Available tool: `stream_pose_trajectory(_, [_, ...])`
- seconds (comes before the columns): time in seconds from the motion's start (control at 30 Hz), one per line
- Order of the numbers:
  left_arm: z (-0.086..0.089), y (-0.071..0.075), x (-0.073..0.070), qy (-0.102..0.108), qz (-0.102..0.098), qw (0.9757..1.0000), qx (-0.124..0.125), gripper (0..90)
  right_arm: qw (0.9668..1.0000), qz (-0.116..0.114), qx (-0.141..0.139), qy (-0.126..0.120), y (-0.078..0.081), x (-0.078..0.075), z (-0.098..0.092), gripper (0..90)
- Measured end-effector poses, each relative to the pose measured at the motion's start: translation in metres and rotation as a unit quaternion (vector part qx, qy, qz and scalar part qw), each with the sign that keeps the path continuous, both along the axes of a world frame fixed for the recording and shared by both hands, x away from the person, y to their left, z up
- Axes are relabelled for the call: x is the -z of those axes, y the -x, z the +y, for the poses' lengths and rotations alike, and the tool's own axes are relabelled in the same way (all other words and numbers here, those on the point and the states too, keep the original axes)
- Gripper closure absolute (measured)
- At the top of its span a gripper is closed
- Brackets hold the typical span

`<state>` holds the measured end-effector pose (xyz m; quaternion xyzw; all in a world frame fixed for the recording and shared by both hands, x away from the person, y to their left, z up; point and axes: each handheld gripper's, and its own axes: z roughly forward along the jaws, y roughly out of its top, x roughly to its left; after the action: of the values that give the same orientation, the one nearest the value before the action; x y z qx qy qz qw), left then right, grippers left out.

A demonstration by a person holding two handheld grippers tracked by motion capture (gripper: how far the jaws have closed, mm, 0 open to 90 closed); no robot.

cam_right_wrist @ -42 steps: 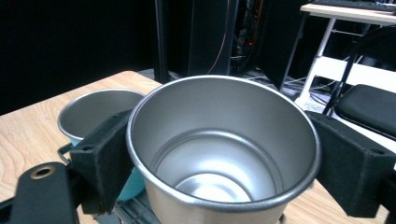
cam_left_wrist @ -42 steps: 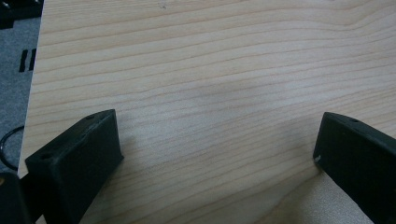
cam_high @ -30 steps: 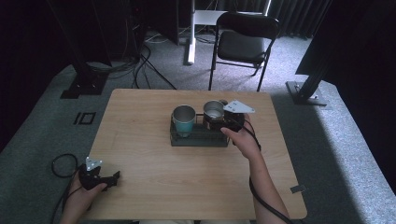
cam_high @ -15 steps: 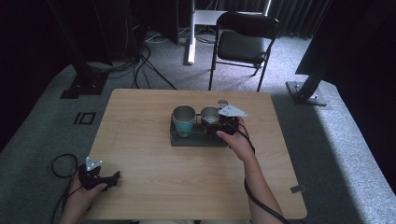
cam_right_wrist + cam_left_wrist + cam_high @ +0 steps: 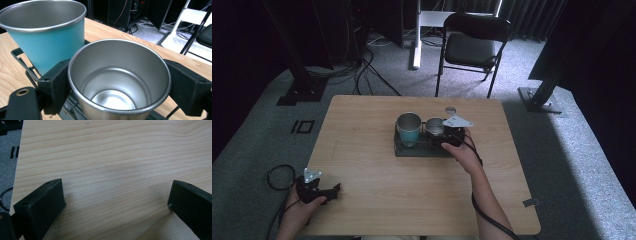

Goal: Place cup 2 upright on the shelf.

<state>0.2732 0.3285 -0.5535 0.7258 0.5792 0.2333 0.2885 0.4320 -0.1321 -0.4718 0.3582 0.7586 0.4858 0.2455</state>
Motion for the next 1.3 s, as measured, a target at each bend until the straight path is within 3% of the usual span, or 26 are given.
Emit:
stream_pose_trajectory(0.2, [0.000, 0.000, 0.000, 0.000, 0.000, 1.0000, 0.000, 1.3, 1.0000, 0.004, -0.001, 0.009, 0.001, 0.006, 0.000, 13.3])
stream_pose_trajectory(0.53, [0.000, 0.000, 0.000, -0.001, 0.000, 1.0000, 0.000, 1.3, 0.9999, 0.012, 0.001, -0.006, 0.003, 0.005, -0.004, 11.2])
stream_pose_trajectory(0.63, [0.000, 0.000, 0.000, -0.001, 0.001, 1.0000, 0.001, 1.3, 0.9998, 0.007, 0.004, -0.020, 0.006, -0.001, -0.007, 10.9])
stream_pose_trajectory(0.83, [0.000, 0.000, 0.000, -0.001, 0.000, 1.0000, 0.001, 1.3, 0.9996, -0.003, 0.002, -0.027, 0.013, -0.007, -0.013, 11.0])
stream_pose_trajectory(1.3, [0.000, 0.000, 0.000, -0.001, 0.001, 1.0000, 0.001, 1.3, 0.9997, -0.011, 0.001, -0.022, 0.030, -0.008, -0.029, 11.0])
